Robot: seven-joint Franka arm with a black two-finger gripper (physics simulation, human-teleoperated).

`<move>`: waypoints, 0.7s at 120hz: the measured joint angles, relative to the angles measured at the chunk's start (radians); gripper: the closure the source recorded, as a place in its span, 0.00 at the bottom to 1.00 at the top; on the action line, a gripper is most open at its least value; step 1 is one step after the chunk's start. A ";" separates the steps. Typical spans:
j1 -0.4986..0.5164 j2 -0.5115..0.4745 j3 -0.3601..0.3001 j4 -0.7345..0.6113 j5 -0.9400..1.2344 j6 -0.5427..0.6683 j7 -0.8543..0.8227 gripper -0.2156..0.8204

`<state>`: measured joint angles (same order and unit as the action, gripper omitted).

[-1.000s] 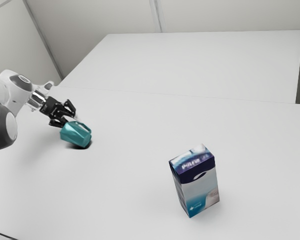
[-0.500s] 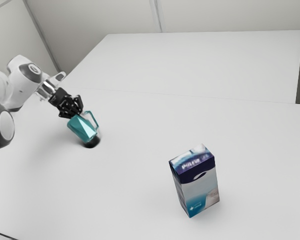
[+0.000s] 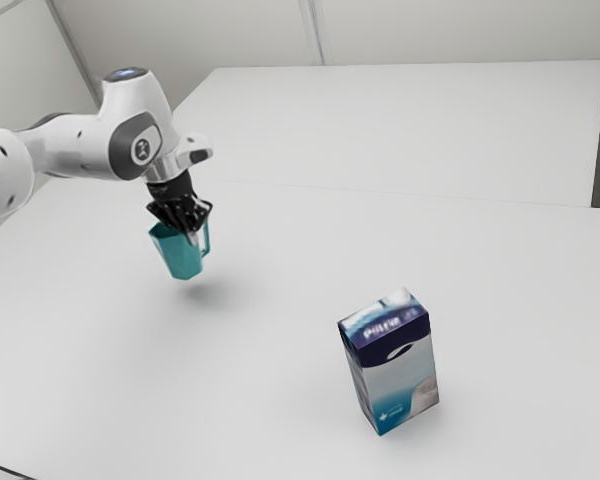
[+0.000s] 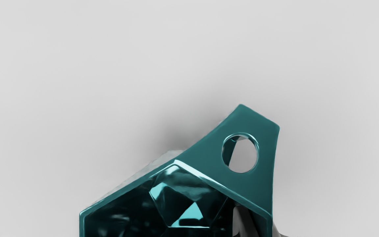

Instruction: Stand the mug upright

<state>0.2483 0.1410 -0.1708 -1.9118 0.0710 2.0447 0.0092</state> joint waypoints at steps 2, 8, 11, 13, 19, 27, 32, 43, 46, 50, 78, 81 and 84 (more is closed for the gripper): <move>0.000 -0.006 -0.005 -0.009 0.006 0.009 -0.015 0.97; -0.002 -0.014 -0.015 -0.028 0.019 0.033 -0.057 0.97; -0.002 -0.015 -0.018 -0.034 0.025 0.045 -0.076 0.97; -0.002 -0.014 -0.019 -0.038 0.027 0.053 -0.089 0.97; -0.001 -0.006 -0.021 -0.043 0.034 0.076 -0.125 0.97; 0.001 0.016 -0.022 -0.045 0.040 0.106 -0.168 0.97; 0.002 0.033 -0.022 -0.045 0.045 0.124 -0.193 0.97; 0.002 0.064 -0.022 -0.045 0.058 0.162 -0.242 0.97; 0.002 0.071 -0.022 -0.045 0.060 0.170 -0.254 0.97; 0.002 0.081 -0.022 -0.045 0.063 0.179 -0.269 0.97; 0.000 0.124 -0.022 -0.045 0.070 0.219 -0.356 0.97; 0.000 0.126 -0.023 -0.045 0.070 0.221 -0.364 0.97; 0.001 0.127 -0.024 -0.044 0.070 0.223 -0.370 0.92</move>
<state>0.2492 0.2675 -0.1953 -1.9562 0.1409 2.2673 -0.3608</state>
